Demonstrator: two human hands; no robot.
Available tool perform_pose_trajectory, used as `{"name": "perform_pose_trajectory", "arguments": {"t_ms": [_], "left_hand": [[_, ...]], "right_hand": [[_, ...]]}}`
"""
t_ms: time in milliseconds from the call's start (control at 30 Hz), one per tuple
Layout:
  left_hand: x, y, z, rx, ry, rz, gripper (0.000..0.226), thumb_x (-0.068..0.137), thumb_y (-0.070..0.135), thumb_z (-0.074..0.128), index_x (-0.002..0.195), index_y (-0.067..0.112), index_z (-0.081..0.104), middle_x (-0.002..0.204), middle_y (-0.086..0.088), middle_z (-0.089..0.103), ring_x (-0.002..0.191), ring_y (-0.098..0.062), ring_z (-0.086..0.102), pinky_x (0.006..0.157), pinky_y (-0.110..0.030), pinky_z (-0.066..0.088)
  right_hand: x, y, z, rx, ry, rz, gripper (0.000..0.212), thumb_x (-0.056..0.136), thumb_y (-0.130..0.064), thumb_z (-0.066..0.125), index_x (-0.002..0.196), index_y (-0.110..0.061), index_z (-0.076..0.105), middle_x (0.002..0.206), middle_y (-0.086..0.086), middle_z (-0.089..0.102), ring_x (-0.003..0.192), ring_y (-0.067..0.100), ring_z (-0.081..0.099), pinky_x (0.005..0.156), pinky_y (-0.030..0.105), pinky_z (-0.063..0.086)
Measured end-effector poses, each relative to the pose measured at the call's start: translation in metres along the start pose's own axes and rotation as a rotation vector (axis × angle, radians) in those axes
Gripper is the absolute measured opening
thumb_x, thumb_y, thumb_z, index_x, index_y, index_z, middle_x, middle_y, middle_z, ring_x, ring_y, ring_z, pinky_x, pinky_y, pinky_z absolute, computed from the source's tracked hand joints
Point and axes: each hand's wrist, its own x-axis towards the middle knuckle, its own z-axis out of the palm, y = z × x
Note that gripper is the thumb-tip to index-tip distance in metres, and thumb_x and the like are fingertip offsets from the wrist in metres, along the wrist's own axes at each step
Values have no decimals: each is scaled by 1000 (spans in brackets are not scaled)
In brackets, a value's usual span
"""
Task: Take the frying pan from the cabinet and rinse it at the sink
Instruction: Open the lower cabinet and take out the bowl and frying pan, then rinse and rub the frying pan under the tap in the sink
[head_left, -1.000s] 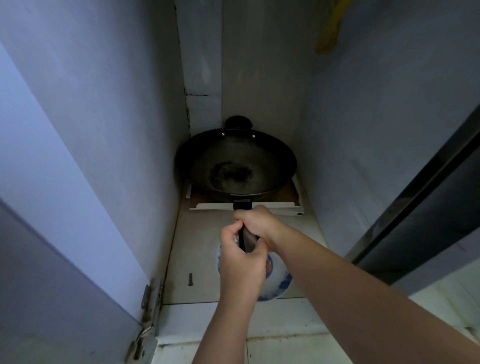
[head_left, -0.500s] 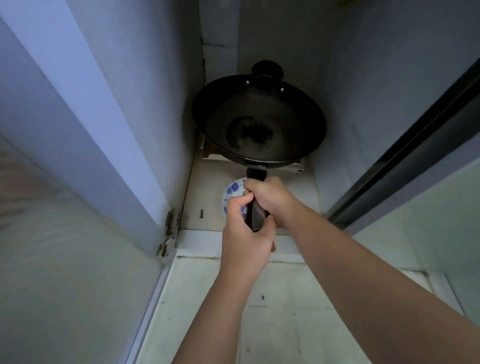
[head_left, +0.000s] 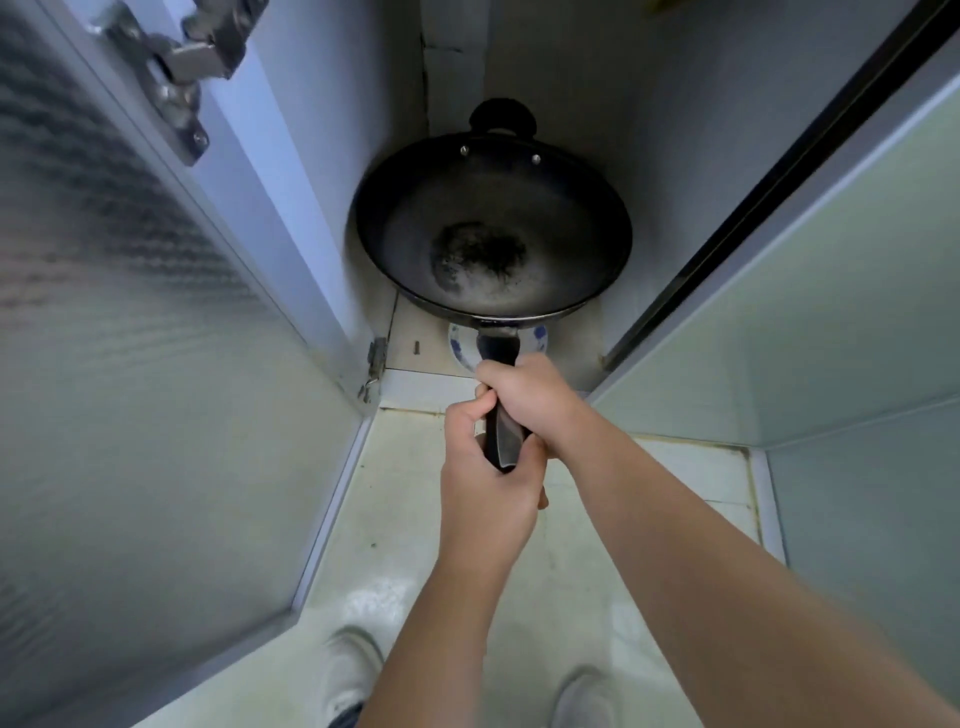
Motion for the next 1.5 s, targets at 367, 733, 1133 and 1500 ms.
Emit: {"name": "perform_pose_trajectory", "arguments": {"t_ms": [367,733,1133,1500], "left_hand": [[-142,51,-28,26,-4,-49,41,84,7,58,110,33,40,78,-3,65,41,-10,52,43,-20,42],[-249,61,-47,34,2,-82,40,85,9,59,115,29,42,85,-4,65,41,-9,52,45,-22,44],[-381,86,-73,93,-44,-59,44,84,8,59,103,44,42,87,-7,66,43,-6,53,43,-15,42],[-505,124,-97,133,-221,7,49,84,9,59,93,54,41,96,-8,66,52,-12,54,44,-14,41]], "right_hand": [[-152,-16,4,27,-49,60,20,80,-9,51,60,-6,51,41,0,50,38,13,48,41,16,39],[-256,-2,14,13,-56,84,14,81,-14,50,74,-2,54,63,10,52,53,22,50,59,31,44],[-393,11,21,188,-12,66,22,81,-9,51,60,-6,49,57,8,50,52,21,45,60,34,41],[-538,5,13,310,146,5,20,83,-7,50,63,-5,50,57,5,50,39,10,46,44,20,39]]}}
